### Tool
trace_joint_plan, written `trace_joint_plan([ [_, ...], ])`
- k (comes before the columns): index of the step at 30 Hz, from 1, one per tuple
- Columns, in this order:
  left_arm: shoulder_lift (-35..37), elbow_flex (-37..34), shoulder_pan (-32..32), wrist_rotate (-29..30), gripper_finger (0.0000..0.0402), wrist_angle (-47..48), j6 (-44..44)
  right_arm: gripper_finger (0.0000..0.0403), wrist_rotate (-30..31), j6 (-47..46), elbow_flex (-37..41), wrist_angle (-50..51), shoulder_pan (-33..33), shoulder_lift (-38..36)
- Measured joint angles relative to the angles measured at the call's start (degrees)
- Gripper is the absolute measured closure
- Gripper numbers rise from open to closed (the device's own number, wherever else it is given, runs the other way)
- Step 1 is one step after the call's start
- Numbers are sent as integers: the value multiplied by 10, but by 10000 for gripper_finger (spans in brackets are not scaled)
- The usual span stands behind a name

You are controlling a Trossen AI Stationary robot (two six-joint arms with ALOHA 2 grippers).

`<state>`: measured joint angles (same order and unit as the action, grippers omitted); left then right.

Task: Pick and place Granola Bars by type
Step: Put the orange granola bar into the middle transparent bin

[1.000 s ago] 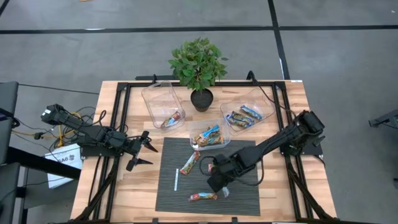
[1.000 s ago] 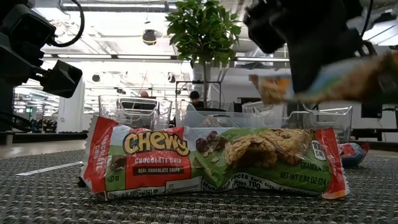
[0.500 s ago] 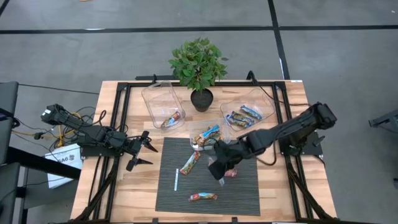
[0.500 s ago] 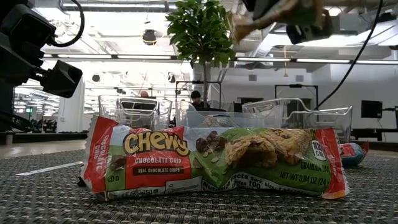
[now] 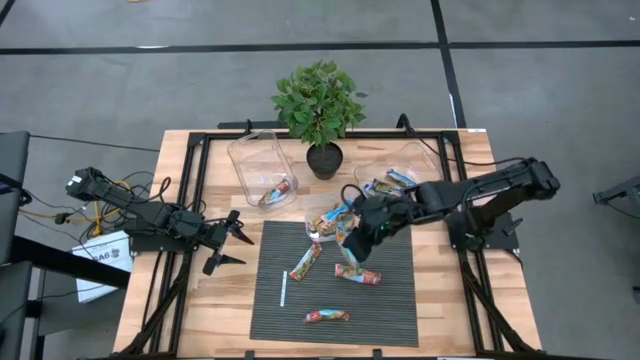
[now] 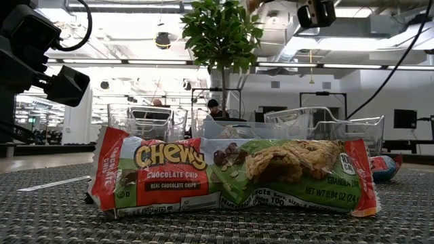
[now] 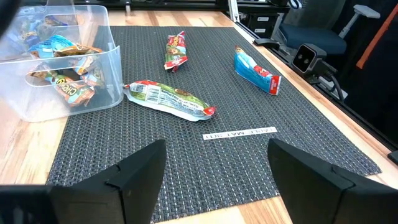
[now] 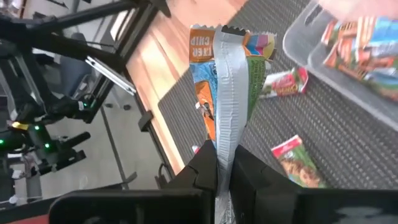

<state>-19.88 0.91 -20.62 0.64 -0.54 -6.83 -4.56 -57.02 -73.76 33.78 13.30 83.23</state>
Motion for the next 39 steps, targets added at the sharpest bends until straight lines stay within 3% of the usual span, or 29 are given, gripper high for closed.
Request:
trace_joint_plan([
  [10, 0, 0, 0, 0, 127, 0, 0, 391, -1, 93, 0, 0, -18, -8],
  [23, 0, 0, 0, 0, 127, 0, 0, 387, 0, 602, 0, 22, -29, -8],
  [27, 0, 0, 0, 0, 127, 0, 0, 387, 8, 715, 0, 22, -29, -8],
  [34, 0, 0, 0, 0, 127, 0, 0, 386, 79, 812, 0, 22, -29, -9],
  [39, 0, 0, 0, 0, 127, 0, 0, 386, 84, 815, 0, 28, -29, -12],
])
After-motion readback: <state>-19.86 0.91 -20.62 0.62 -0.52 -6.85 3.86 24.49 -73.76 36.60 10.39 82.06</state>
